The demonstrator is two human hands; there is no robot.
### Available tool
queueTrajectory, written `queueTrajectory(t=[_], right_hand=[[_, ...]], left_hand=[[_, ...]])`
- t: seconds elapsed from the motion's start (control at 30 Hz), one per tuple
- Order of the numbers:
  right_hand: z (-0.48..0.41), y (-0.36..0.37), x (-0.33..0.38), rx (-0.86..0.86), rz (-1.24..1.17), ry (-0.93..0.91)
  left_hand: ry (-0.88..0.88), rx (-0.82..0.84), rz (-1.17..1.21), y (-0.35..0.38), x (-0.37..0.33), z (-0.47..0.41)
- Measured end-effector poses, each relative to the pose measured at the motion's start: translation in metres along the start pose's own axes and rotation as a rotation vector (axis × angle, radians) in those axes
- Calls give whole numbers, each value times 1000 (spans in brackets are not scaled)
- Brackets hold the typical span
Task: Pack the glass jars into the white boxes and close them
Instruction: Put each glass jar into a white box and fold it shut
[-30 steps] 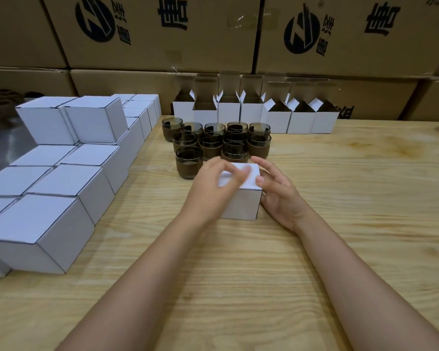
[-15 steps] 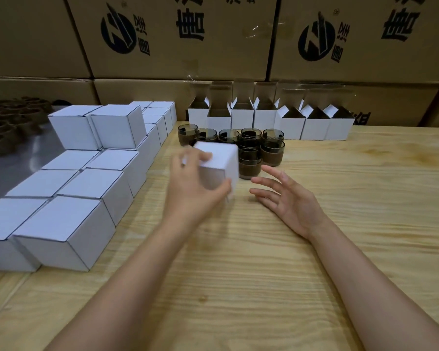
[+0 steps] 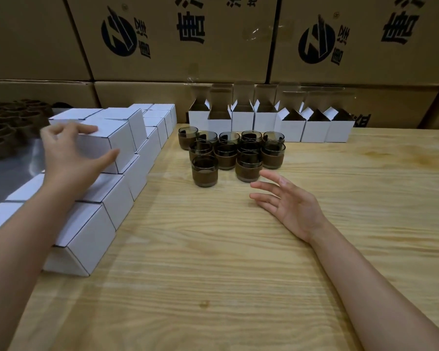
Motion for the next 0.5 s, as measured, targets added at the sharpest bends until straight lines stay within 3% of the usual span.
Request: queueTrajectory(t=[0.4,0.43,0.5], right_hand=[[1,1,0,-13,25,6],[1,2,-1,-12,25,6],[1,2,0,-11,24,4]], left_hand=[[-75,85,-22,5,-6,-1],[-2,31,-74,2,-13,3],[355,-213,-175,-7,-36,14]])
Point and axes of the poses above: each hand's wrist, its own z-axis away from the middle knuckle, its own y-axis out of the palm, x = y × z, the point moved 3 cm from there along -z, towards the middle knuckle, and after that the axes turned 7 degrees about -z, right-handed, at the moved point
